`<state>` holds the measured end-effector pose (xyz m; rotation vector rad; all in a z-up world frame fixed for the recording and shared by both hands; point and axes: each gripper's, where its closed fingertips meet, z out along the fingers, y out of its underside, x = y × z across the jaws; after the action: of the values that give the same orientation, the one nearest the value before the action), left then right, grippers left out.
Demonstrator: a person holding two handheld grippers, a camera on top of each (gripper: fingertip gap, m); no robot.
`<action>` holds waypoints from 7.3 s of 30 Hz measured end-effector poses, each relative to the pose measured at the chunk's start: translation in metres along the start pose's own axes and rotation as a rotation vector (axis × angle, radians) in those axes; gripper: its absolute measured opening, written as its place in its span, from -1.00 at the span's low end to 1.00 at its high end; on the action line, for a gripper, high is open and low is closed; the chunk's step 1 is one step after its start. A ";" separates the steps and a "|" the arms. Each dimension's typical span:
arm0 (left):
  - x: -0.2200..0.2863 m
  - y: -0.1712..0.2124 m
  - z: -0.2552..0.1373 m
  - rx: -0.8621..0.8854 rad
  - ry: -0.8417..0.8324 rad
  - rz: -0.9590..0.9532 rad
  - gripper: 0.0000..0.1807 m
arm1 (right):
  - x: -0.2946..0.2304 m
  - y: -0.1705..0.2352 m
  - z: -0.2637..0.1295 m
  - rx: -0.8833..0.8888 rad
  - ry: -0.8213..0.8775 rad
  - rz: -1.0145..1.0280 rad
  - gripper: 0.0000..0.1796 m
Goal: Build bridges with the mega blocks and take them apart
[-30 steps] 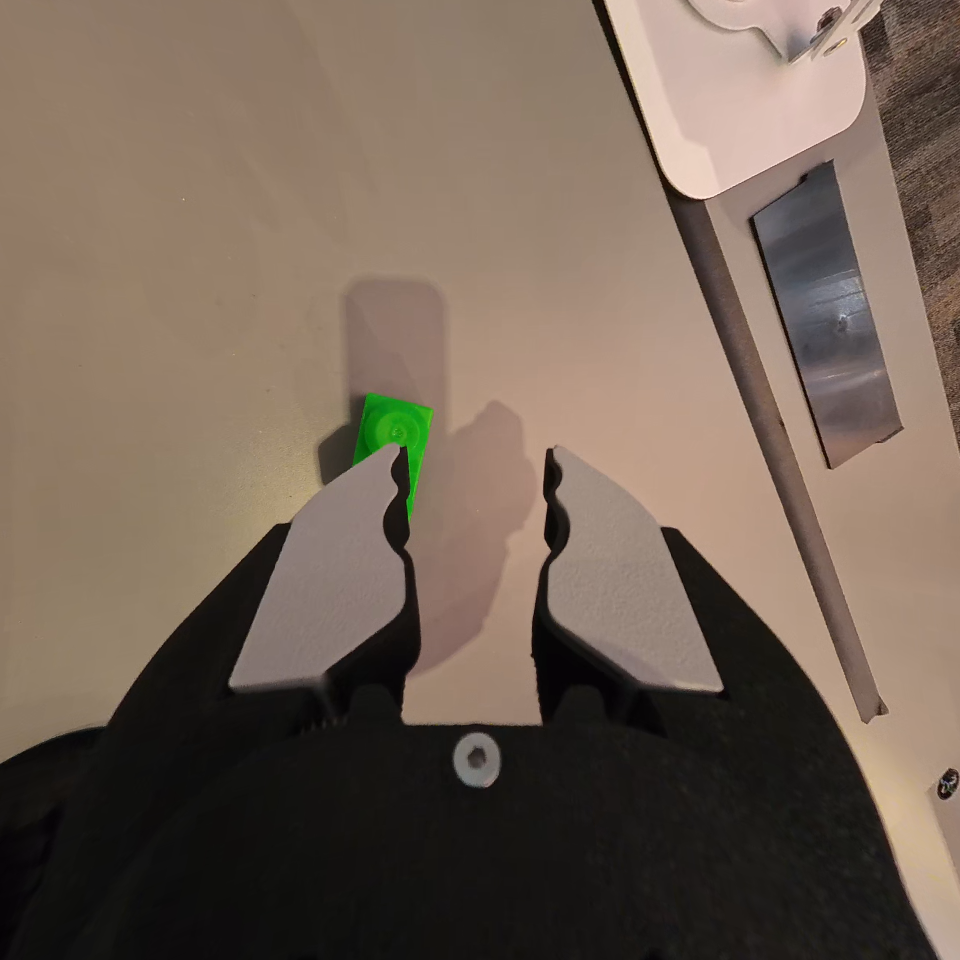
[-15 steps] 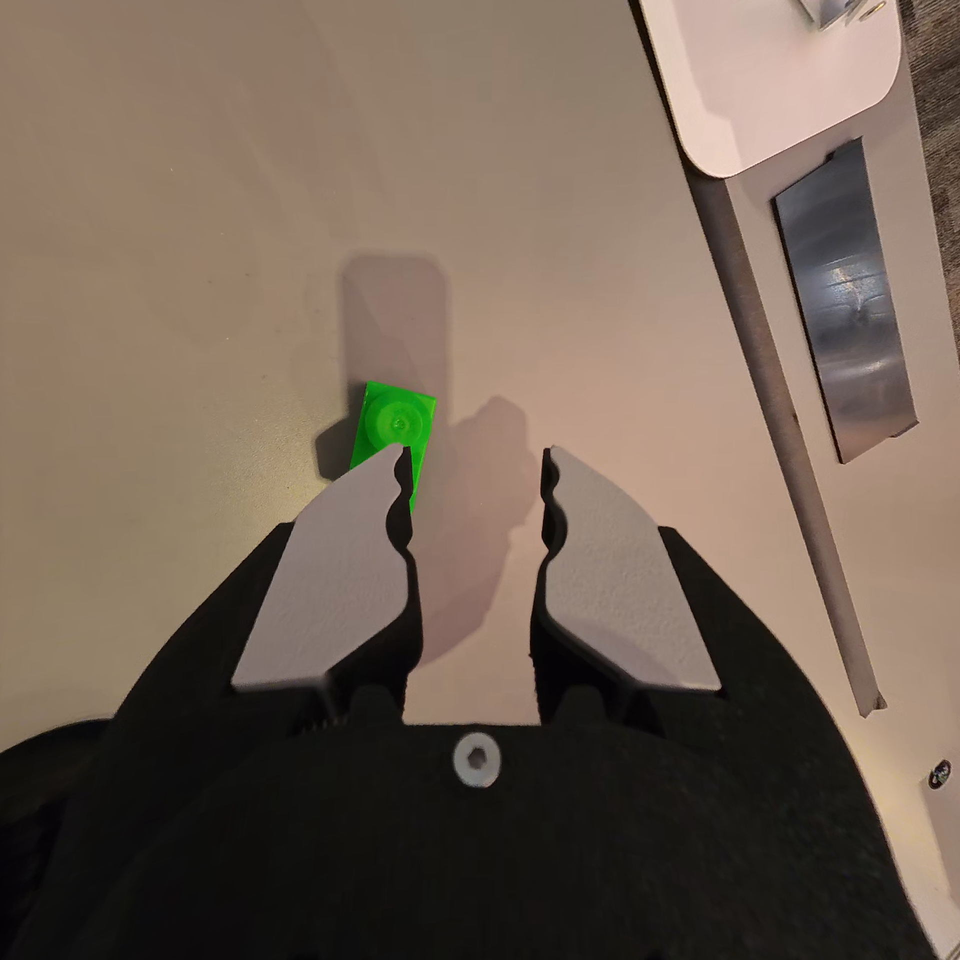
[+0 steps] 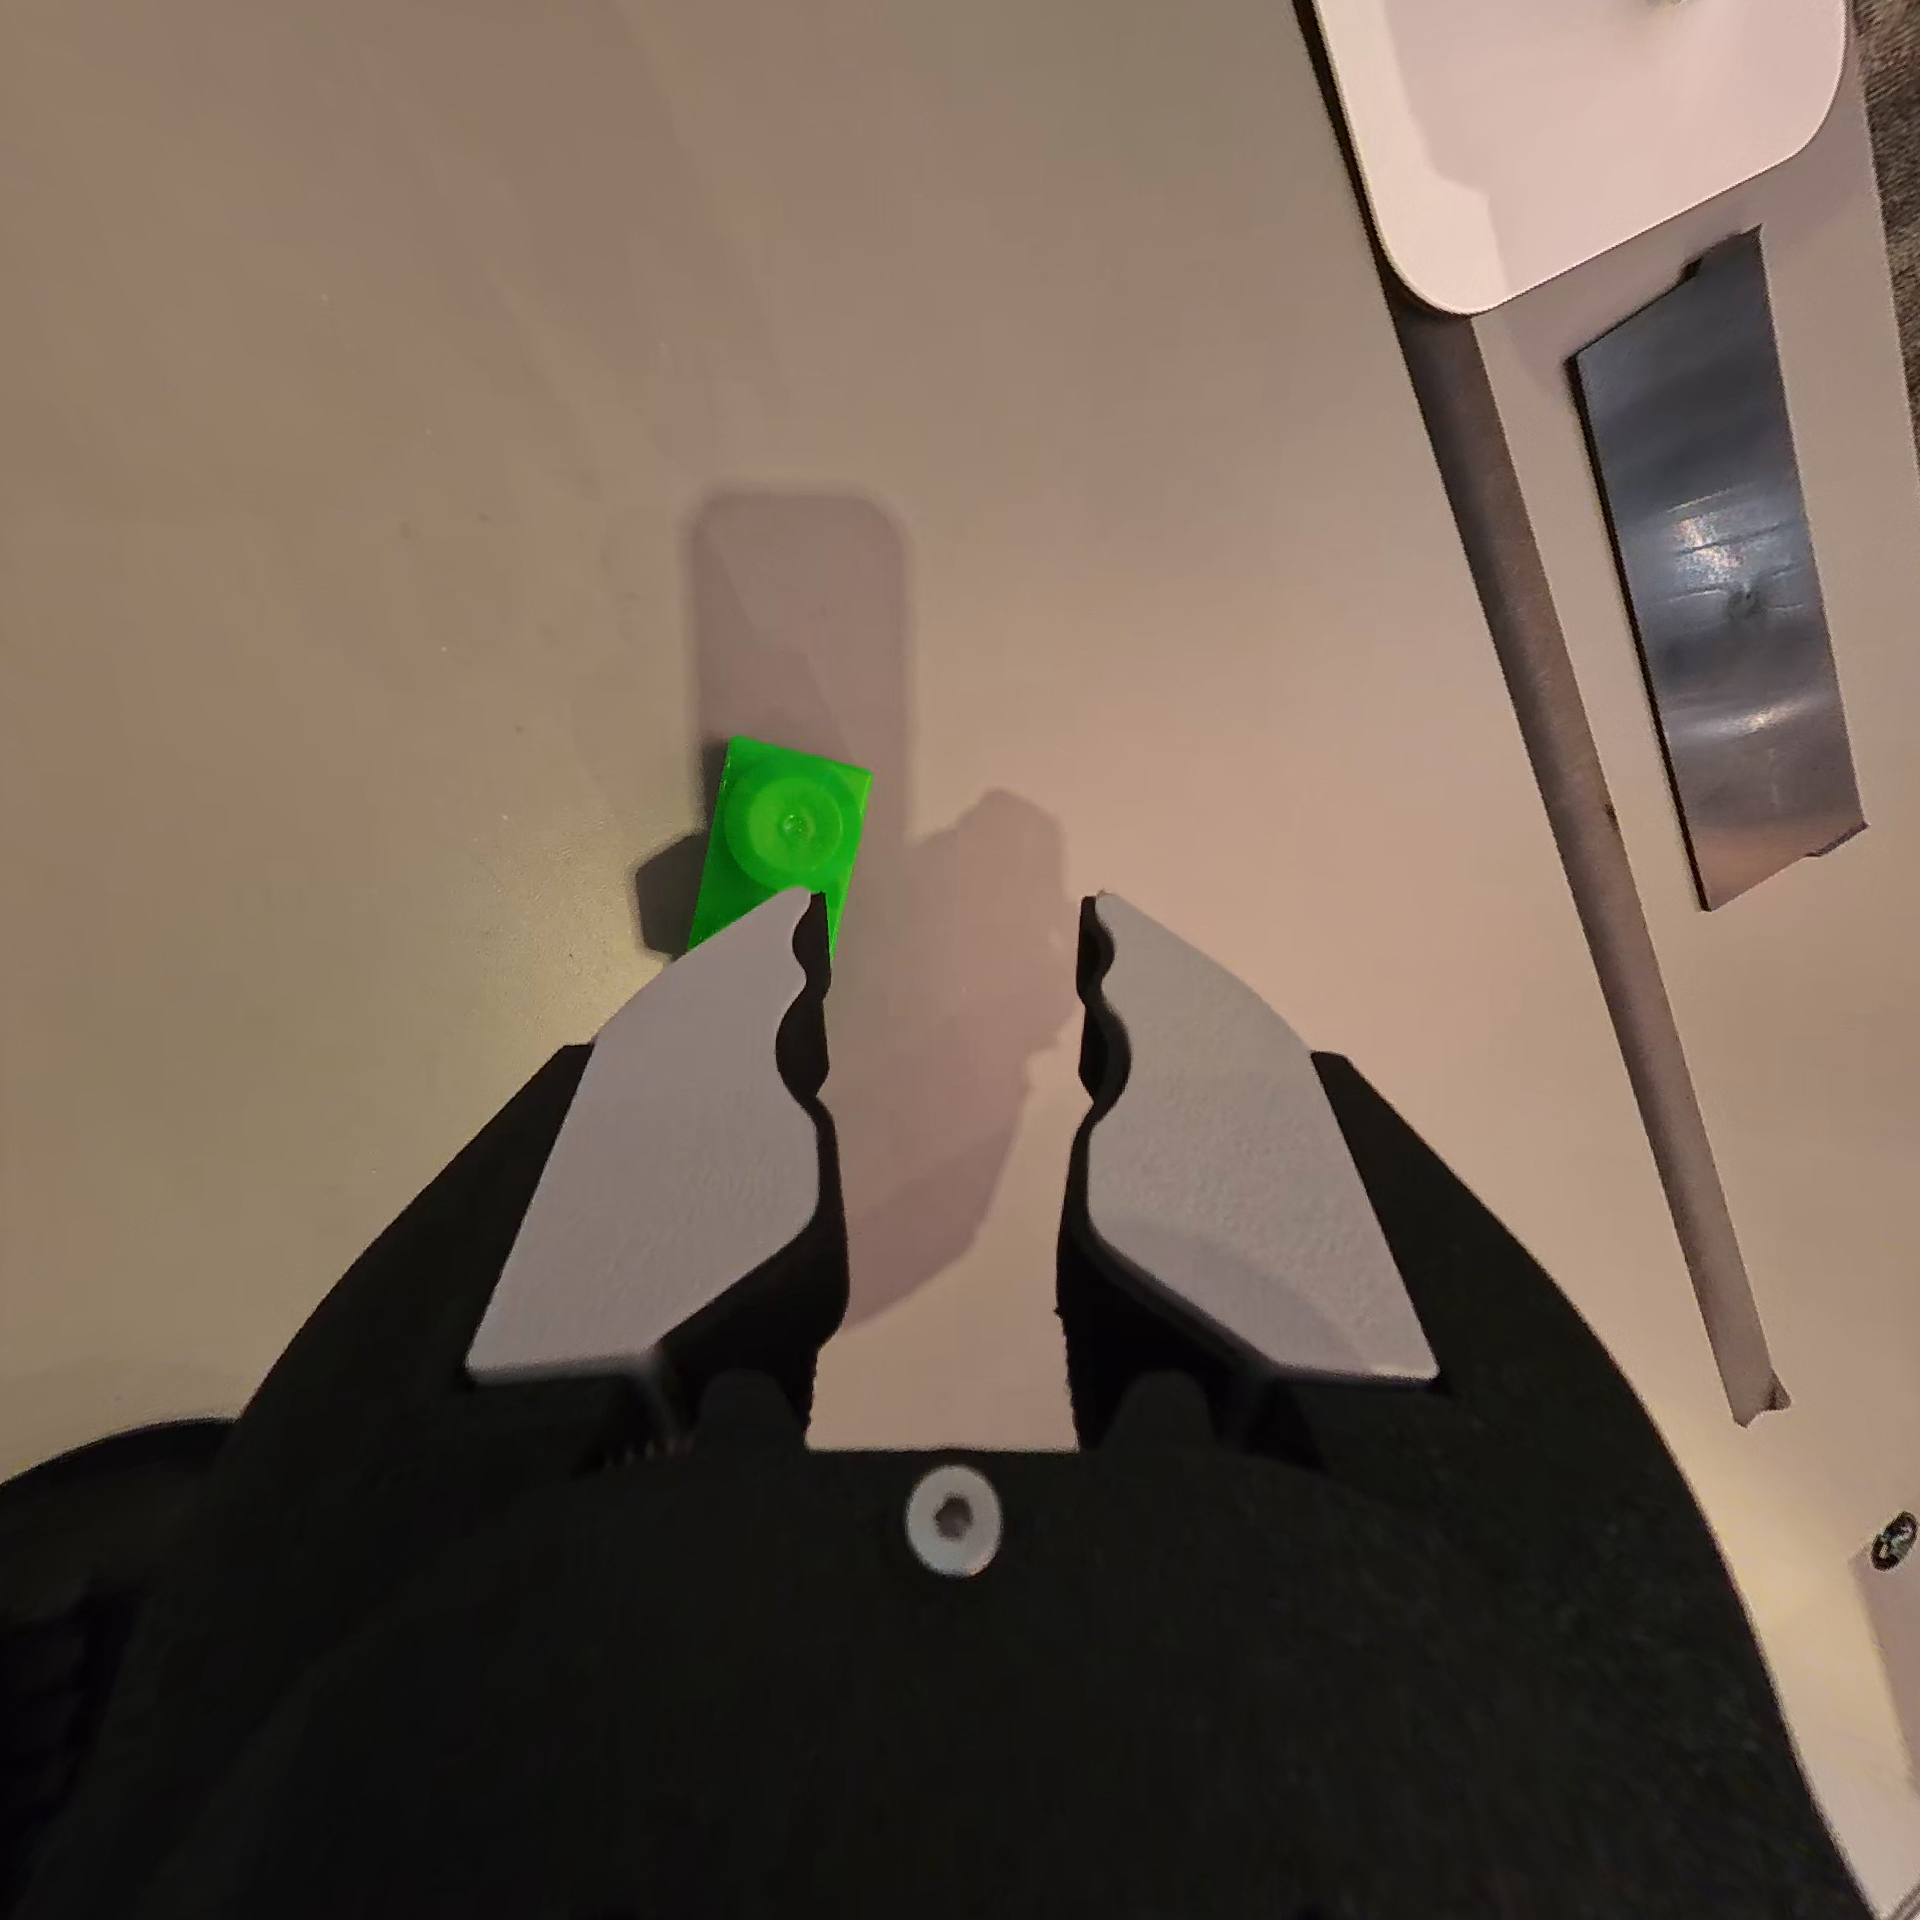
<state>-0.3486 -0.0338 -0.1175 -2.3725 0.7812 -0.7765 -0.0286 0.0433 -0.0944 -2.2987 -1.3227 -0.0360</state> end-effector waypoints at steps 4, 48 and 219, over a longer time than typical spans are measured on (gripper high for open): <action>0.010 -0.016 -0.013 0.081 0.042 0.020 -0.83 | 0.000 -0.001 0.000 0.002 0.002 -0.002 -0.50; 0.016 0.021 0.018 -0.350 -0.262 0.422 -0.05 | -0.019 0.006 0.005 -0.079 -0.085 -0.030 -0.65; 0.151 -0.162 0.065 0.533 -0.205 0.969 -0.17 | -0.072 -0.115 -0.098 0.528 -0.699 0.496 -0.63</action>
<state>-0.1473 -0.0001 -0.0092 -1.3221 1.2719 -0.2572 -0.1408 -0.0080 0.0187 -2.1460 -0.8330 1.2157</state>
